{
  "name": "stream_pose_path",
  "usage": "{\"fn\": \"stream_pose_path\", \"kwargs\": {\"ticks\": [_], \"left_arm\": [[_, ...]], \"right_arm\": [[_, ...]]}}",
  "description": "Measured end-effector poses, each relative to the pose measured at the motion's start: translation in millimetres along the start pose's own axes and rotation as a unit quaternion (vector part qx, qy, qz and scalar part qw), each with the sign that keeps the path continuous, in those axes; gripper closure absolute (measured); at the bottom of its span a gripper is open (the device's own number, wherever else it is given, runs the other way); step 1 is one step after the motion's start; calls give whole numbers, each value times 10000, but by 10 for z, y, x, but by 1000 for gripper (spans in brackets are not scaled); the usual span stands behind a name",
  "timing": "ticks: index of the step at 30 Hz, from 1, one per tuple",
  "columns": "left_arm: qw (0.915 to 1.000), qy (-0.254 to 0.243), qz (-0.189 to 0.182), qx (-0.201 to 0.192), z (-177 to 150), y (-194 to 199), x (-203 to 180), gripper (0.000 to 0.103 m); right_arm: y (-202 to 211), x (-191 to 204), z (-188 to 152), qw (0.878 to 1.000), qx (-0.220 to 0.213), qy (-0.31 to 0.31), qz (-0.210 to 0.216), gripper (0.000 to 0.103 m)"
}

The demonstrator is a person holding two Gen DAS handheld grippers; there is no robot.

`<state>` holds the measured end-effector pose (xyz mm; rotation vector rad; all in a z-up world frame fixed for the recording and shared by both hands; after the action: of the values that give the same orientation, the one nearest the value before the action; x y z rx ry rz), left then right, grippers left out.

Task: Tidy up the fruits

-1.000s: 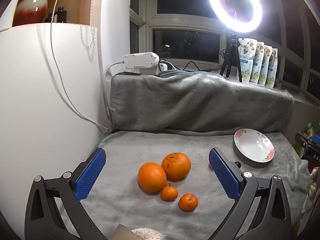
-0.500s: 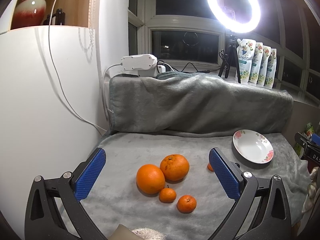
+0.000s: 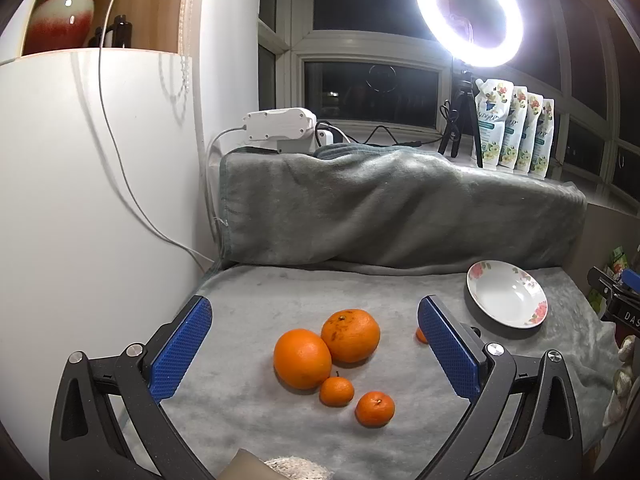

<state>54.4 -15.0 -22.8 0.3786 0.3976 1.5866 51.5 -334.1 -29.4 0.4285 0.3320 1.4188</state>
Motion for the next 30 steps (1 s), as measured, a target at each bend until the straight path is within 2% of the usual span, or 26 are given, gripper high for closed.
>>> {"fn": "stream_pose_path", "kwargs": {"ticks": [11, 18, 26, 30], "left_arm": [[10000, 44, -23, 70, -69, -82, 60, 1], [9997, 112, -53, 204, -161, -164, 122, 1], [9984, 251, -74, 502, -329, -321, 226, 1], [9960, 430, -216, 757, -458, -433, 294, 1]], "right_arm": [[-59, 86, -39, 9999, 39, 44, 97, 0], [-127, 213, -51, 9993, 65, 147, 336, 0], [-332, 537, -87, 9937, 356, 281, 1027, 0], [-442, 743, -125, 9874, 562, 333, 1441, 0]]}}
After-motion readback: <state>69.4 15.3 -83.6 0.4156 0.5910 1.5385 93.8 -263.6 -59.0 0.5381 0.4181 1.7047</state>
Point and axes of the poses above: each gripper's, at about its wrist camera, not at the fingertips, and y roughly against the way its jaws point, x to its left, z to its top, the point moved 6 cm from there along -y, roughly the way its jaws point, and after that the axes turned 1 degree about z, right-handed, at the moved point
